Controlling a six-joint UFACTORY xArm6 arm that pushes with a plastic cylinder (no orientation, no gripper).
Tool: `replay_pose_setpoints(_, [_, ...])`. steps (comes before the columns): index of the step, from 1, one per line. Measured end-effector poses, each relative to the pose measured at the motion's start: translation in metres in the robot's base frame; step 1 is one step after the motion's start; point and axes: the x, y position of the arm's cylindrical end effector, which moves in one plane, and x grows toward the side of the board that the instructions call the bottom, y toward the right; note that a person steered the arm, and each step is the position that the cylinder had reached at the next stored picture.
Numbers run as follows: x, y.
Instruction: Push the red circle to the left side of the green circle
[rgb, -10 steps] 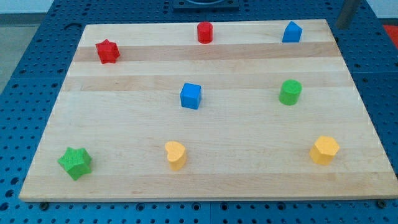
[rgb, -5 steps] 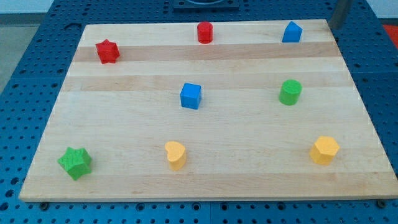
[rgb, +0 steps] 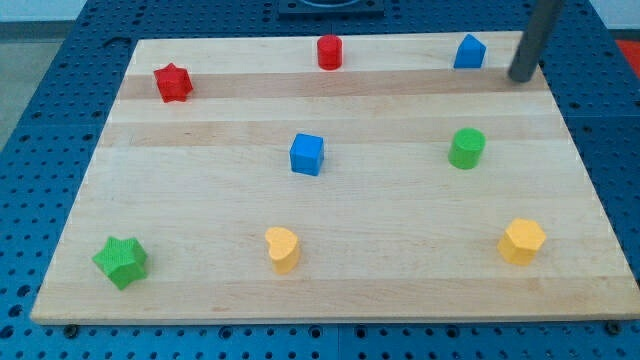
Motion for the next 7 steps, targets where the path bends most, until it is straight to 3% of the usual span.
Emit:
replay_pose_setpoints(2, [0.012,-0.12])
replay_pose_setpoints(4, [-0.069,-0.15])
replay_pose_setpoints(6, [-0.102,-0.264])
replay_pose_setpoints(7, [-0.093,-0.268])
